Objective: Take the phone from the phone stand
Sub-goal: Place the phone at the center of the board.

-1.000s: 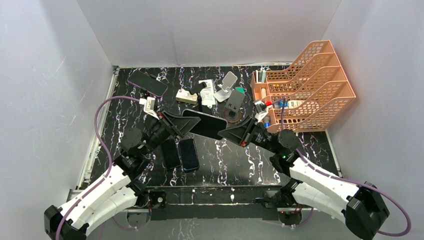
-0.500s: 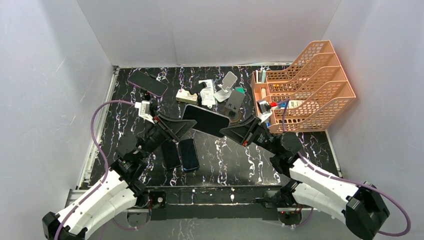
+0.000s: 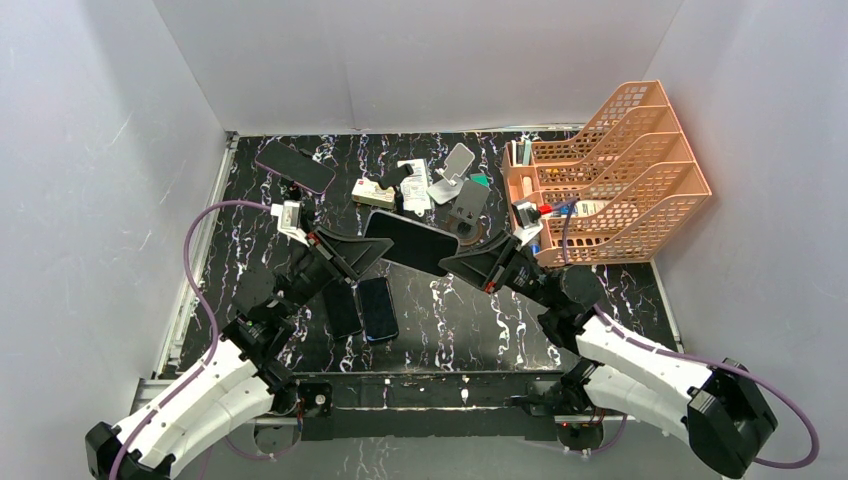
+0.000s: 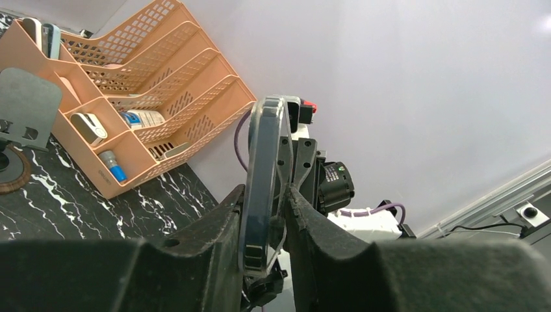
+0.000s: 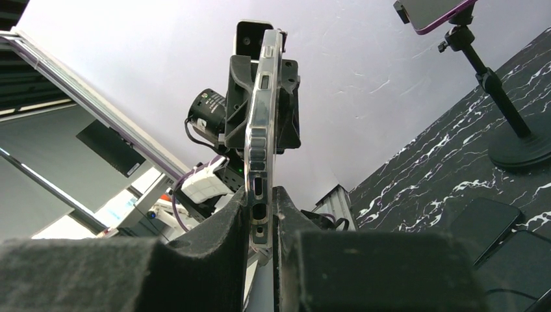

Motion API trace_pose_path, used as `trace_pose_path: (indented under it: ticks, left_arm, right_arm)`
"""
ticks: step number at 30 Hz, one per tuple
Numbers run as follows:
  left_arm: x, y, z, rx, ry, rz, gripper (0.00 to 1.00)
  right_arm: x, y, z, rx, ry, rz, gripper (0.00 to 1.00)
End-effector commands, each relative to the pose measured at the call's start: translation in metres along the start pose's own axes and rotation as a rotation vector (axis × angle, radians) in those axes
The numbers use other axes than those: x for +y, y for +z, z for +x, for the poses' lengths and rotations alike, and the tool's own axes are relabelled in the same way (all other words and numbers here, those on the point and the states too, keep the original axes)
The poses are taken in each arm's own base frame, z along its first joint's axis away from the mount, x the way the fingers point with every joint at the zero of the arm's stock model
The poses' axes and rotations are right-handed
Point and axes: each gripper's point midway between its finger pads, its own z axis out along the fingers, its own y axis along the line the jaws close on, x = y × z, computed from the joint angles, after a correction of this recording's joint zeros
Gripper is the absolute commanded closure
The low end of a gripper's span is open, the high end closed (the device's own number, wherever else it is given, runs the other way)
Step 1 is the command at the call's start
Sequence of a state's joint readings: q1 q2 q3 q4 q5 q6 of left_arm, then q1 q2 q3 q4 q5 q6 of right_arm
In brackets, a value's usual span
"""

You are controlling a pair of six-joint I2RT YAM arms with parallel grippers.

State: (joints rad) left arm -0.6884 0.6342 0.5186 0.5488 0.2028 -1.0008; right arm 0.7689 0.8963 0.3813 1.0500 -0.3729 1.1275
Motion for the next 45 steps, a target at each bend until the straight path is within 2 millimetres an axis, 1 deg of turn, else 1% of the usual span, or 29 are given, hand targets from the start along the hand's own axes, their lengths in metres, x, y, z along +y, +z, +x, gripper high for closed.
trace_pose_path:
  ticks: [1, 4, 6, 7, 8, 12, 14, 15, 16, 17, 18, 21, 23, 25, 28, 30, 34, 37, 40, 42, 45]
  left_arm:
    - [-0.011, 0.001, -0.005, -0.017, -0.003, 0.051, 0.77]
    - [-0.012, 0.001, -0.004, -0.014, -0.002, 0.056, 0.86]
    - [-0.014, 0.0, -0.005, -0.017, 0.003, 0.061, 0.97]
    - [-0.014, 0.0, -0.005, -0.014, 0.004, 0.061, 1.0]
    - [-0.014, -0.001, -0.005, -0.015, 0.004, 0.058, 1.0]
    - [-0.012, -0.004, -0.004, -0.003, 0.014, 0.038, 1.0]
    - [-0.013, -0.007, -0.003, 0.004, 0.019, 0.032, 1.0]
    - [-0.013, -0.009, -0.002, 0.01, 0.024, 0.028, 1.0]
    - [-0.014, -0.011, -0.001, 0.02, 0.032, 0.028, 1.0]
    - [-0.014, -0.015, 0.002, 0.042, 0.039, 0.021, 1.0]
    - [-0.016, -0.017, 0.004, 0.057, 0.049, 0.021, 1.0]
    - [-0.024, -0.025, 0.013, 0.132, 0.088, 0.036, 1.0]
    - [-0.028, -0.031, 0.022, 0.198, 0.106, 0.05, 1.0]
    - [-0.037, -0.036, 0.033, 0.276, 0.116, 0.096, 1.0]
    - [-0.049, -0.044, 0.048, 0.384, 0.109, 0.17, 1.0]
    - [-0.057, -0.049, 0.055, 0.438, 0.105, 0.214, 1.0]
    - [-0.068, -0.054, 0.055, 0.47, 0.137, 0.264, 1.0]
    - [-0.07, -0.054, 0.053, 0.48, 0.172, 0.265, 1.0]
    - [-0.063, -0.053, 0.056, 0.498, 0.19, 0.24, 1.0]
    - [-0.06, -0.053, 0.057, 0.5, 0.193, 0.234, 1.0]
    - [-0.056, -0.052, 0.058, 0.495, 0.198, 0.222, 1.0]
  right_arm:
    - [0.036, 0.003, -0.014, -0.046, -0.041, -0.143, 0.99]
    - [0.036, 0.004, -0.011, -0.03, -0.037, -0.147, 0.99]
    - [0.035, 0.003, -0.009, -0.02, -0.034, -0.142, 0.99]
    - [0.034, 0.003, -0.008, -0.014, -0.033, -0.136, 0.99]
    - [0.033, 0.002, -0.007, -0.005, -0.033, -0.13, 0.92]
    - [0.034, -0.001, -0.005, 0.016, -0.057, -0.105, 0.41]
    - [0.038, -0.002, -0.005, 0.034, -0.091, -0.092, 0.25]
    - [0.042, -0.002, -0.006, 0.05, -0.125, -0.084, 0.14]
    - [0.041, -0.001, -0.005, 0.077, -0.154, -0.057, 0.09]
    - [0.036, -0.002, -0.001, 0.125, -0.17, -0.011, 0.05]
    - [0.038, -0.002, -0.001, 0.155, -0.206, 0.002, 0.03]
    - [0.044, -0.004, 0.004, 0.267, -0.29, 0.028, 0.02]
    - [0.047, -0.006, 0.008, 0.343, -0.326, 0.029, 0.02]
    - [0.05, -0.007, 0.011, 0.401, -0.353, 0.027, 0.03]
    - [0.052, -0.008, 0.019, 0.466, -0.344, 0.002, 0.06]
    - [0.055, -0.008, 0.025, 0.504, -0.32, -0.043, 0.1]
    - [0.061, -0.009, 0.04, 0.582, -0.243, -0.15, 0.18]
    - [0.061, -0.009, 0.047, 0.614, -0.196, -0.194, 0.24]
    - [0.061, -0.011, 0.051, 0.623, -0.159, -0.219, 0.29]
    - [0.059, -0.011, 0.053, 0.627, -0.145, -0.216, 0.33]
    - [0.054, -0.011, 0.057, 0.634, -0.12, -0.202, 0.38]
